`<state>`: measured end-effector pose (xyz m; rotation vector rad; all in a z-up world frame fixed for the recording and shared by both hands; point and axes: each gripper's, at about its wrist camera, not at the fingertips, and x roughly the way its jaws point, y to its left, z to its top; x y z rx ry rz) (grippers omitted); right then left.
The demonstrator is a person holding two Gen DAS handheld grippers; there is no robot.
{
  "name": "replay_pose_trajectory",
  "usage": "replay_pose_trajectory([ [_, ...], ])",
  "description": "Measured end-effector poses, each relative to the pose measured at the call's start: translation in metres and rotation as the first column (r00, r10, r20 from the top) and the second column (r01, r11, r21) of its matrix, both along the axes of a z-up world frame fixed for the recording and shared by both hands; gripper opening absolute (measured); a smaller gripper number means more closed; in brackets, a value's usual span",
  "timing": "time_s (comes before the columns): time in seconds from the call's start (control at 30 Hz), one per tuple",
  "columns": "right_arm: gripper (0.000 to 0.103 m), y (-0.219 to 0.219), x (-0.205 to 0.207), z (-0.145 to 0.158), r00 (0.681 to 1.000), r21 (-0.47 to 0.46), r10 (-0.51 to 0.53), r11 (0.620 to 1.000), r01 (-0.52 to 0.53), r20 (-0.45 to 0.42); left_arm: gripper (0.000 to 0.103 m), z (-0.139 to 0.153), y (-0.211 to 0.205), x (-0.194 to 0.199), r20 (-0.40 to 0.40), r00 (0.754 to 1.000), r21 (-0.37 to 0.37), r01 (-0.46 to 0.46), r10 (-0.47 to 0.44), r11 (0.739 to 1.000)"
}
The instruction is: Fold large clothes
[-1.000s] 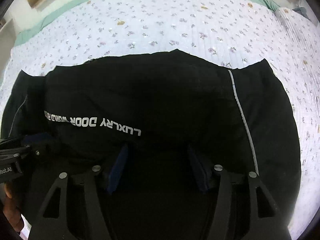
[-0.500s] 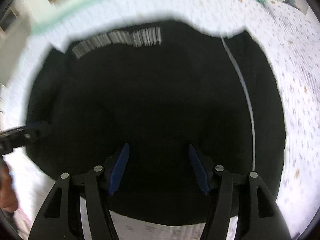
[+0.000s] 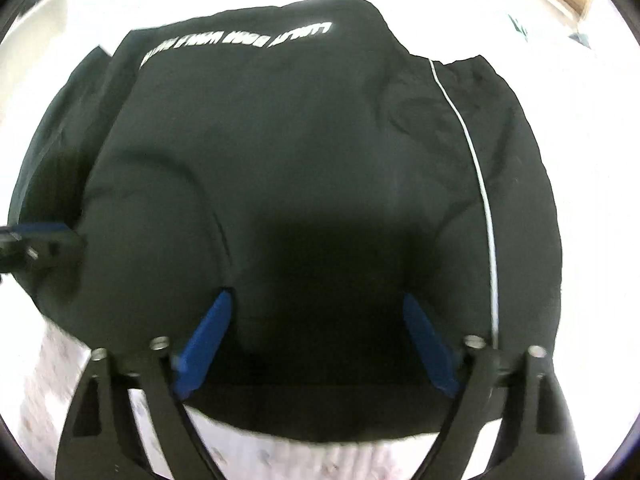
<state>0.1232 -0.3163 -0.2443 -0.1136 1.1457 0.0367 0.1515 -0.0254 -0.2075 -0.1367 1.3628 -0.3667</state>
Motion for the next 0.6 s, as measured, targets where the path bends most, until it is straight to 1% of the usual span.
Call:
replay_pose_trajectory([
  [0.03,0.096,0.000,-0.015,0.002,1.000,-0.019,0.006,1.000,-0.006,0.008,0.057,0.001,-0.002,0.004,0.014,1.000,0.020,0.005,-0.005,1.000],
  [0.07,0.096,0.000,-0.027,0.006,1.000,-0.028,0.005,1.000,-0.004,0.017,0.057,0.006,0.000,-0.007,0.034,0.999,0.044,0.007,-0.009,0.999],
  [0.1,0.096,0.001,-0.036,0.007,1.000,-0.027,0.000,1.000,0.000,0.021,0.057,0.011,0.006,-0.015,0.043,0.999,0.053,0.010,-0.013,0.999],
  [0.13,0.096,-0.001,-0.044,0.010,1.000,-0.017,-0.006,1.000,0.006,0.019,0.057,0.014,0.007,-0.023,0.051,0.999,0.055,0.010,-0.013,0.998],
  [0.2,0.096,-0.004,-0.061,0.017,0.999,0.036,-0.035,0.999,0.034,0.015,0.057,0.023,0.022,-0.037,0.065,0.998,0.042,-0.010,0.007,0.999],
  [0.27,0.096,-0.009,-0.067,0.026,0.998,0.063,-0.063,0.996,0.061,0.028,0.057,0.029,0.037,-0.046,0.075,0.997,0.031,-0.039,0.036,0.999],
  [0.3,0.096,-0.015,-0.073,0.034,0.996,0.074,-0.083,0.994,0.080,0.044,0.057,0.033,0.043,-0.048,0.087,0.995,0.032,-0.056,0.053,0.998],
  [0.33,0.096,-0.017,-0.070,0.041,0.994,0.078,-0.093,0.993,0.088,0.054,0.057,0.040,0.051,-0.053,0.105,0.992,0.039,-0.072,0.068,0.997],
  [0.4,0.096,-0.031,-0.071,0.061,0.987,0.080,-0.121,0.990,0.113,0.106,0.057,0.056,0.068,-0.054,0.166,0.982,0.063,-0.105,0.093,0.993],
  [0.43,0.096,-0.018,-0.059,0.080,0.984,0.075,-0.129,0.990,0.121,0.126,0.057,0.065,0.074,-0.054,0.207,0.973,0.079,-0.120,0.101,0.990],
  [0.47,0.096,-0.015,-0.077,0.091,0.977,0.066,-0.145,0.989,0.136,0.157,0.057,0.070,0.077,-0.052,0.236,0.966,0.091,-0.130,0.105,0.987],
  [0.5,0.096,-0.023,-0.076,0.104,0.967,0.053,-0.167,0.986,0.159,0.195,0.057,0.078,0.086,-0.049,0.272,0.956,0.106,-0.146,0.113,0.984],
  [0.53,0.096,-0.034,-0.063,0.123,0.958,0.049,-0.182,0.983,0.176,0.221,0.057,0.084,0.088,-0.044,0.288,0.950,0.112,-0.157,0.119,0.981],
  [0.6,0.096,-0.054,-0.054,0.137,0.938,0.053,-0.218,0.976,0.212,0.269,0.057,0.093,0.105,-0.033,0.314,0.939,0.119,-0.182,0.137,0.976],
])
